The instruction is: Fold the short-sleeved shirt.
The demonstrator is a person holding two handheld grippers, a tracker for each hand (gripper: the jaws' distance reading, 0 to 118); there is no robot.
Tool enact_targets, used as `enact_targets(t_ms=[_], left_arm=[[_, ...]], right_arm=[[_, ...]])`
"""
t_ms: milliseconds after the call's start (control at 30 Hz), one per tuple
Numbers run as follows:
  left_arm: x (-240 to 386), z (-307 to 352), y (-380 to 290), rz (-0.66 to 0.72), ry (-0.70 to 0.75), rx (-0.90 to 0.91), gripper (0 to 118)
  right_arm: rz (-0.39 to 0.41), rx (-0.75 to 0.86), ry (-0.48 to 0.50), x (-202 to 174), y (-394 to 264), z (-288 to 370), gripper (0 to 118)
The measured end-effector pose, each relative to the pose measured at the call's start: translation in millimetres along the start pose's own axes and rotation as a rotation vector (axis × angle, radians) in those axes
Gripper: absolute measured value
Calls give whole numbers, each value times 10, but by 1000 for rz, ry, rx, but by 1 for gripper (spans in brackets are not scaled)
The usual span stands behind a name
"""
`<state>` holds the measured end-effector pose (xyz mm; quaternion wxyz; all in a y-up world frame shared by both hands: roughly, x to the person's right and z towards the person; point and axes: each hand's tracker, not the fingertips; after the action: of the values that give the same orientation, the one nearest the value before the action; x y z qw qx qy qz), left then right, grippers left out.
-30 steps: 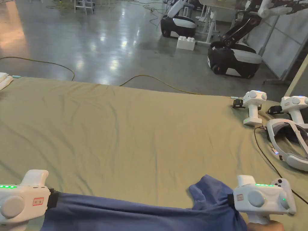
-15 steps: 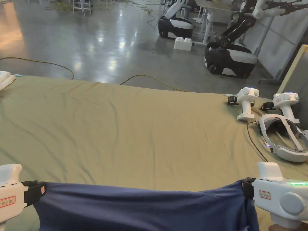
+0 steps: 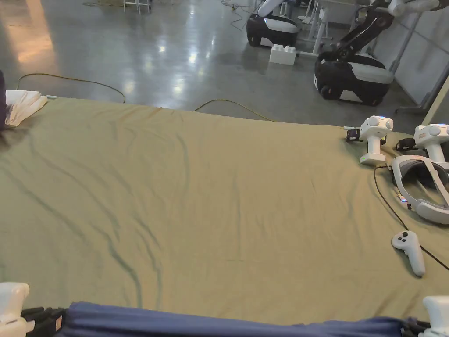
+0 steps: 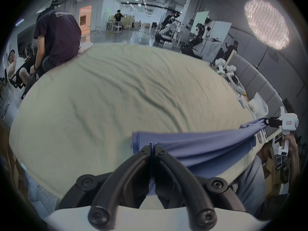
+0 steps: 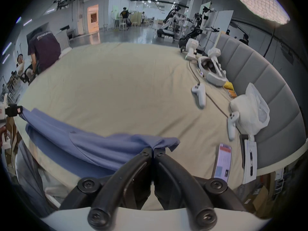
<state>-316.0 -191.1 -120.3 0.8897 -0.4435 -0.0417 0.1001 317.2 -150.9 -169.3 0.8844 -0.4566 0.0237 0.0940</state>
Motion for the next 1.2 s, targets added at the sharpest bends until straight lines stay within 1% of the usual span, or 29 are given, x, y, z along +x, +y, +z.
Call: enact_targets(t_ms=[67,133,267,333,467,533,567,633,667,700,733,767,867,967,1033,1200], left_arm=[[-36,-65,-141,5,4,-43,5],[64,-82,-254,4,17,-95,5],[125,-237,-441,-39,57,-182,5],[130,-325,-490,-40,71,-218,5],[128,-424,-526,-20,79,-212,5],[131,-409,-504,-9,80,-211,6],[131,-401,-482,-7,80,-212,13],[148,-357,-432,-2,78,-209,30],[171,-321,-396,-3,82,-201,45],[200,-293,-347,-14,107,-181,52],[224,-266,-301,-23,127,-155,53],[251,-222,-244,-25,129,-120,53],[365,-124,-45,-17,99,2,53],[525,-79,150,-18,85,116,53],[638,-70,279,-15,72,177,53],[941,-32,559,-24,60,385,52]], right_arm=[[13,-48,-4,-22,-159,-56,2],[34,-92,-7,-54,-292,-140,2],[60,-174,-18,-154,-509,-364,2],[52,-189,-17,-186,-583,-475,2],[12,-208,-11,-211,-652,-630,2],[5,-219,-23,-230,-639,-651,11],[13,-224,-37,-239,-622,-639,21],[47,-232,-115,-249,-557,-573,48],[67,-230,-150,-244,-520,-503,56],[73,-215,-166,-235,-465,-428,61],[67,-194,-178,-230,-412,-358,64],[52,-152,-195,-224,-334,-261,64],[-6,-12,-188,-232,-134,-7,64],[-46,156,-165,-361,82,220,65],[-55,274,-142,-470,198,279,65],[-120,502,-66,-863,492,315,66]])
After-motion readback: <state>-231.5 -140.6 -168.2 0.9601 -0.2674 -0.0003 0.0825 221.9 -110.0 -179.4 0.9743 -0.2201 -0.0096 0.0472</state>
